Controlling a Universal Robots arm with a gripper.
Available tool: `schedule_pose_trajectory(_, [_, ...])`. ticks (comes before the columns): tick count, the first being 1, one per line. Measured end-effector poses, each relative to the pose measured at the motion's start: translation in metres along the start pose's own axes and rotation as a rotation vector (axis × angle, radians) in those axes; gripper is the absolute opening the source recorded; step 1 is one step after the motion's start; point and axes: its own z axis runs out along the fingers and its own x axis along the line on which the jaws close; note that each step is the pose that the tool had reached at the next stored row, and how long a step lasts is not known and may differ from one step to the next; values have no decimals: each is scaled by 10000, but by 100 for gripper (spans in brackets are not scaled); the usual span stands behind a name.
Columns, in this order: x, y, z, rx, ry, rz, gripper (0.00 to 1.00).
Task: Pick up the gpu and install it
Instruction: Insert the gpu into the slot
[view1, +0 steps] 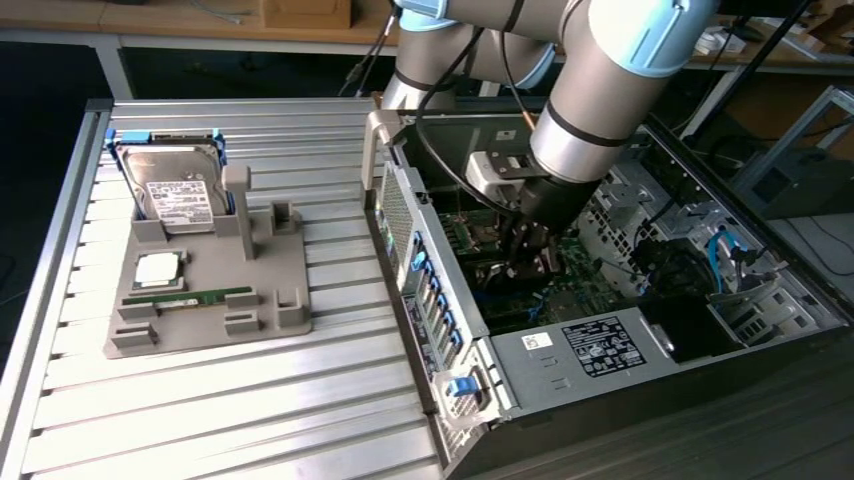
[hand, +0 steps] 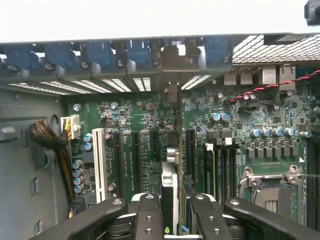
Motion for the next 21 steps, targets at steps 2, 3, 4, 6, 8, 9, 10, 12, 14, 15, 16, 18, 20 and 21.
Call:
schedule_pose_trajectory(2, [0,0,2,-1,-2,10,27])
schedule_pose_trajectory(3, [0,0,3,-1,-5,10,27])
schedule_pose_trajectory(4, [0,0,3,0,-6,10,27])
schedule_pose_trajectory(6, [0,0,3,0,-6,10,27])
schedule_pose_trajectory(8, [0,0,3,0,-6,10,27])
schedule_pose_trajectory(9, [0,0,3,0,-6,10,27])
schedule_pose_trajectory(10, [0,0,3,0,-6,10,27])
schedule_pose_trajectory(12, [0,0,3,0,-7,3,27])
schedule_pose_trajectory(14, [0,2,3,-2,-5,-60,27])
schedule_pose_trajectory(15, [0,4,4,-2,-5,-91,27])
schedule_pose_trajectory(16, [0,5,4,-3,-2,-106,27])
schedule_pose_trajectory(18, [-2,5,5,-2,11,-135,27])
schedule_pose_trajectory(20, [-6,6,4,-4,18,-237,27])
schedule_pose_trajectory(21, [-7,6,4,-6,18,-315,27])
